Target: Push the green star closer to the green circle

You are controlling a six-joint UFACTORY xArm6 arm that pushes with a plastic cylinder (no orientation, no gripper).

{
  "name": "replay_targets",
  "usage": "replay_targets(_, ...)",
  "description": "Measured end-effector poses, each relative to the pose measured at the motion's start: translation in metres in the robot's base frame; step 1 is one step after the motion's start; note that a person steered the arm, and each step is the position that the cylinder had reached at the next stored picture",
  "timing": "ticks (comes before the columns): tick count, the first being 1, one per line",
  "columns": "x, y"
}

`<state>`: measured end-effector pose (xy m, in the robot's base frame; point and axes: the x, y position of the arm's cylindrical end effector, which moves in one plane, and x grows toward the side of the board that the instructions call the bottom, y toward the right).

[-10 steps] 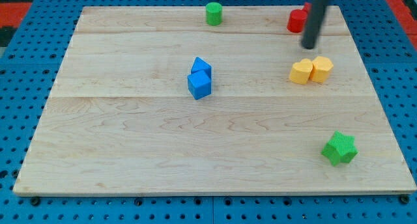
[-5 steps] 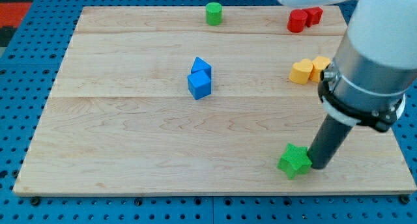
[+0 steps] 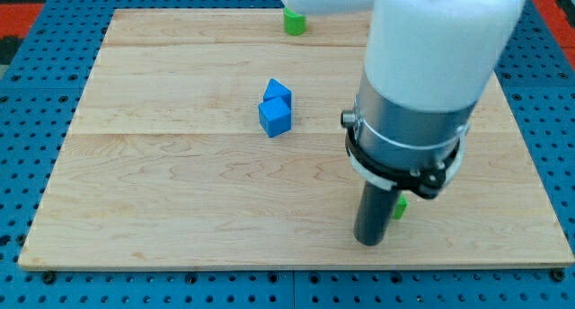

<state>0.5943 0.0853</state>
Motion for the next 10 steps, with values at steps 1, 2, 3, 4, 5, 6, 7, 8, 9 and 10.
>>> replay_targets(1,-0.020,0.020)
replay_targets(2,-0.063,0.025)
replay_targets(3,-0.082,0.034)
replay_targets(4,-0.086,0.046)
replay_targets(5,-0.112,0.046)
replay_targets(6,-0.142,0.052)
replay_targets(7,-0.174,0.052)
replay_targets(8,-0.215,0.039)
replay_targets(9,-0.258,0.030)
replay_targets(10,-0.294,0.009)
